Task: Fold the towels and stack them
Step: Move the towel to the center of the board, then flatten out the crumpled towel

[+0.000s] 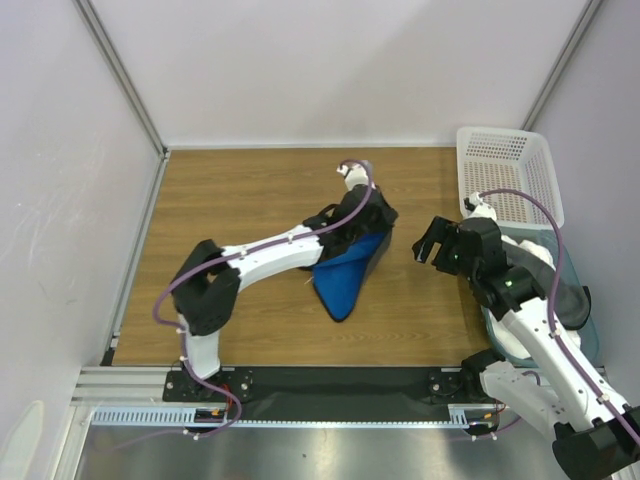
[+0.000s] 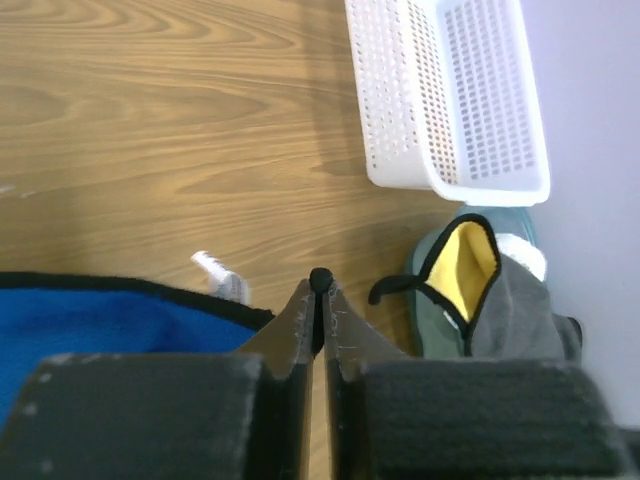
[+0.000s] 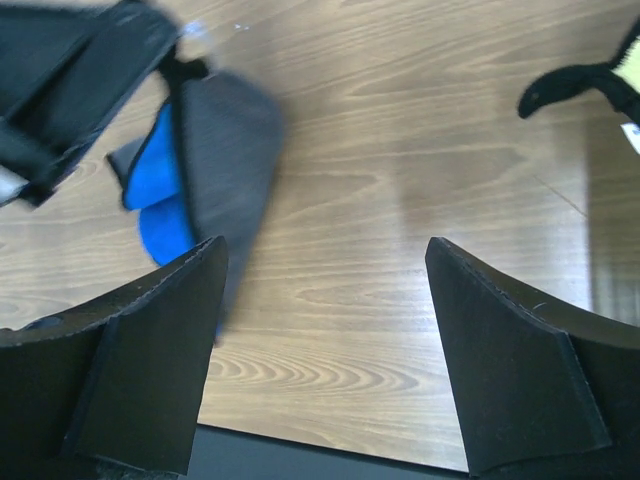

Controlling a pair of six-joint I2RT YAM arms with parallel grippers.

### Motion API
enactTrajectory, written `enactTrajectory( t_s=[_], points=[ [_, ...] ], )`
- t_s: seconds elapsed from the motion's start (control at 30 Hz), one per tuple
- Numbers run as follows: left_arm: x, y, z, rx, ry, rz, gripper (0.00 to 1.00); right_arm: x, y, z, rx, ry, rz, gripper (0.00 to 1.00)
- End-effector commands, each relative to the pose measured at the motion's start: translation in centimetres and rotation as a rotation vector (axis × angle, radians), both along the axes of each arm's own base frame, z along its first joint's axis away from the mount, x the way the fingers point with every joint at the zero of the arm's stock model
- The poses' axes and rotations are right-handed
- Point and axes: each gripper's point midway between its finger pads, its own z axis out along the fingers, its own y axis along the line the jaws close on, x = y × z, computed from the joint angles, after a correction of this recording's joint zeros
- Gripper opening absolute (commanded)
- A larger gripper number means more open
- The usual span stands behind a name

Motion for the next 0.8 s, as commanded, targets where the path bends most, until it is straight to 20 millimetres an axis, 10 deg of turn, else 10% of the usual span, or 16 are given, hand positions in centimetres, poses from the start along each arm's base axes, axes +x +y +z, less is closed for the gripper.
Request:
enactTrajectory(
  t_s=[0.0,0.07,0.2,0.5,0.77],
  points=[
    [1.5,-1.4,0.7,0.030,-0.015,0.010,0.22,-0.5,-1.0,-0.5,-0.024,0.026,-0.030,0.86],
    [2.5,-1.6,0.9,0.094,-0.054,-0.002,0.59,-0.7,-0.7,-0.8,-0.020,0.041,-0.016,0.86],
    [3.9,0.9,3.5,0.159,-0.130,0.010,0.92,-0.4,-0.4,-1.4,-0.014,0.058,-0.009,0.86],
    [3.1,13.9,1.9,0.246,-0.102,0.051,0.95,0.9,2.7,-4.2,0.058,0.105,0.071,0.84],
    [-1.0,16.6,-5.6,0.410,-0.079,-0.133,0.87,2.6,4.2,-7.1,-0.051,0.157,0.078,0.82]
  ],
)
